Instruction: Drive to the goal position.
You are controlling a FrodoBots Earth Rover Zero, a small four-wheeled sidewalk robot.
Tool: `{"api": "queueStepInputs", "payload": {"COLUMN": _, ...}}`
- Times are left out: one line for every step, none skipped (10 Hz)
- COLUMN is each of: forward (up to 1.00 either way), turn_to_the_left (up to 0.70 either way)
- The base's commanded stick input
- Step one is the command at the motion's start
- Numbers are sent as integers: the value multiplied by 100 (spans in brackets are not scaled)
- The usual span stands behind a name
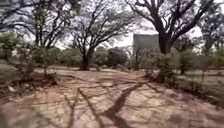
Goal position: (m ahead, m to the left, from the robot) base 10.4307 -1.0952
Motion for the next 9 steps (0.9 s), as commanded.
{"api": "queueStepInputs", "payload": {"forward": 70, "turn_to_the_left": 0}}
{"api": "queueStepInputs", "payload": {"forward": 70, "turn_to_the_left": 0}}
{"api": "queueStepInputs", "payload": {"forward": 70, "turn_to_the_left": 0}}
{"api": "queueStepInputs", "payload": {"forward": 70, "turn_to_the_left": 0}}
{"api": "queueStepInputs", "payload": {"forward": 70, "turn_to_the_left": 0}}
{"api": "queueStepInputs", "payload": {"forward": 70, "turn_to_the_left": 0}}
{"api": "queueStepInputs", "payload": {"forward": 70, "turn_to_the_left": 0}}
{"api": "queueStepInputs", "payload": {"forward": 70, "turn_to_the_left": 0}}
{"api": "queueStepInputs", "payload": {"forward": 70, "turn_to_the_left": 0}}
